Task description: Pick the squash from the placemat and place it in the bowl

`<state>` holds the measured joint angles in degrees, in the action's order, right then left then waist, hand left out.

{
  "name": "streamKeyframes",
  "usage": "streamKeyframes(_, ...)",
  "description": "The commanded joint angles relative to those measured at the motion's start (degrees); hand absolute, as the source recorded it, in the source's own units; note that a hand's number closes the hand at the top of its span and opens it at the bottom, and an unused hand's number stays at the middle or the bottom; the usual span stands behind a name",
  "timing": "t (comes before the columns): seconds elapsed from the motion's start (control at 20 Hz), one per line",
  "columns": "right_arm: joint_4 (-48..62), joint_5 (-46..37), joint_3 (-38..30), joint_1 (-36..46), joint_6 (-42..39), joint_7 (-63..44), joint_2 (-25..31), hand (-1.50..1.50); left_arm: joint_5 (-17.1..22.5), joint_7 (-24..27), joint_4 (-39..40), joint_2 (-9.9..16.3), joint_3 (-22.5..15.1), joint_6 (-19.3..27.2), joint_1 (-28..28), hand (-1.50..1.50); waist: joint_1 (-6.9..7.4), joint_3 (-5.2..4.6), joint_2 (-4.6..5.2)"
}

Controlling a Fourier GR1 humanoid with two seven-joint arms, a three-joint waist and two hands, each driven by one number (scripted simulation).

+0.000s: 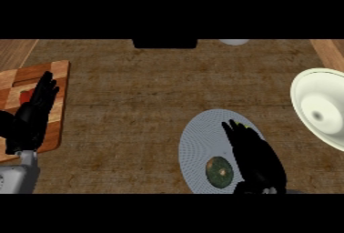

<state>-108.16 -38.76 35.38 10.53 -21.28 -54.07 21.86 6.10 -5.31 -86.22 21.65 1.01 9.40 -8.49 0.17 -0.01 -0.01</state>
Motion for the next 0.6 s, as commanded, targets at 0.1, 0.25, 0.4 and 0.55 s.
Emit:
streamKeyframes(0.1, 4.5, -5.9, 2.4, -4.8, 2.0, 2.5, -3.7, -1.5, -2.5, -3.7, -5.1, -2.4, -0.7, 1.2, 0.9, 0.0, -0.04, 0.03, -0.06)
streamKeyframes(0.25, 7.6, -6.8, 2.0, -3.8, 0.9, 2.1, -7.8, -1.5, -1.3, -1.3, 1.1, -1.1, 2.6, -2.8, -2.5, 0.0, -0.17, 0.01, 0.02)
streamKeyframes(0.4, 11.1, -8.8, 1.2, -7.8, 5.4, 8.1, -5.3, -1.5, -1.8, -4.9, -5.1, -1.9, 2.0, -1.7, 0.4, 0.0, -0.07, 0.03, -0.02)
streamKeyframes(0.55, 7.4, -9.8, 1.3, -10.4, 3.0, 6.4, -6.0, -1.5, -3.2, 1.1, 2.4, -2.4, 3.7, -4.2, -0.4, 0.0, -0.32, 0.0, 0.01)
